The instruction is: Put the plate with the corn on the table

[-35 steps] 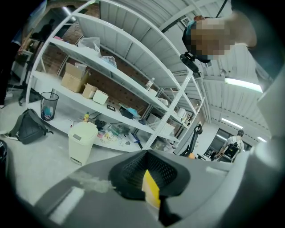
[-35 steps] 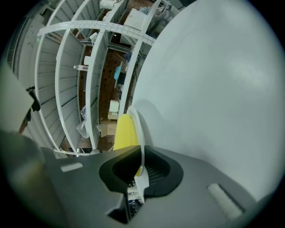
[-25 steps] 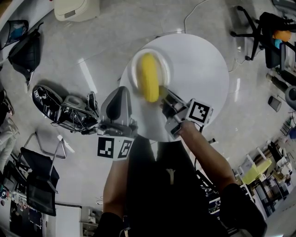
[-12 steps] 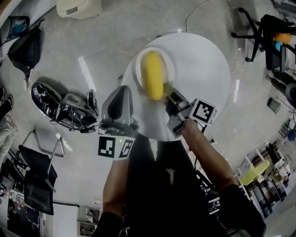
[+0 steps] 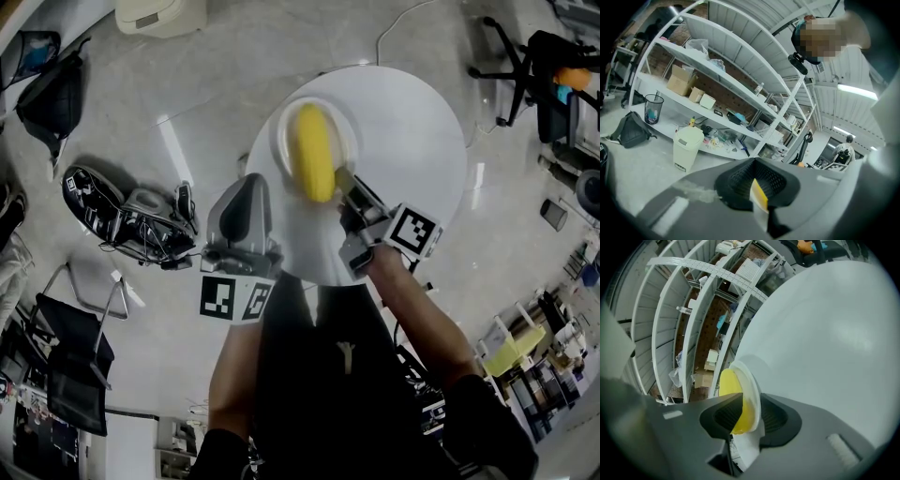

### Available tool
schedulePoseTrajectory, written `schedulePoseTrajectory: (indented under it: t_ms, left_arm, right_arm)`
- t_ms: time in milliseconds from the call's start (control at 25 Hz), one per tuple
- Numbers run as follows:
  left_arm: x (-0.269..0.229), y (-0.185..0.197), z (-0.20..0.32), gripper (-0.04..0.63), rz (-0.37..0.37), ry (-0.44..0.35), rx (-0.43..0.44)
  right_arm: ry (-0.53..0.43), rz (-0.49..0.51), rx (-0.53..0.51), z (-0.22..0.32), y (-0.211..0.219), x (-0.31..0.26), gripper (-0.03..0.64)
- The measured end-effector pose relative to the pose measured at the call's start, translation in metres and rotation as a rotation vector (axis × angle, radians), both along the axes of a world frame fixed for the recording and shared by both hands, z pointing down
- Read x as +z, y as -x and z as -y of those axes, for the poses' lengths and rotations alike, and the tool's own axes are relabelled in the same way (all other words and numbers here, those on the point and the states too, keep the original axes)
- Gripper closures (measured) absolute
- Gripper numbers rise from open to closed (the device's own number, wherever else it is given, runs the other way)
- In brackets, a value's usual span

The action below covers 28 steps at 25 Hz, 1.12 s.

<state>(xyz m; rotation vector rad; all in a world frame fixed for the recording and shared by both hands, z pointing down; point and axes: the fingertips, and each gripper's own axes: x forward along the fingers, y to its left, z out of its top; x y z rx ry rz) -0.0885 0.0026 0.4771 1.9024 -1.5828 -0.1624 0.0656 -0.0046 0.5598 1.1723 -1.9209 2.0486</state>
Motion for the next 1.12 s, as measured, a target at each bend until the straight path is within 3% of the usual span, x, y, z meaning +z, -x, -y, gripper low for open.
schedulePoseTrajectory:
  t_ms: [680, 1120]
  left_arm:
    - [0.002, -0.006, 0.001, 0.589, -0.015, 0.011, 0.0]
    - [0.004, -0.009, 0.0, 0.589, -0.021, 0.015, 0.002]
  right_arm:
    - [-0.044, -0.102, 0.013, 0.004, -0.008, -0.008, 0.429]
    - [-0.07, -0.101, 0.012, 0.005, -0.01, -0.012, 0.426]
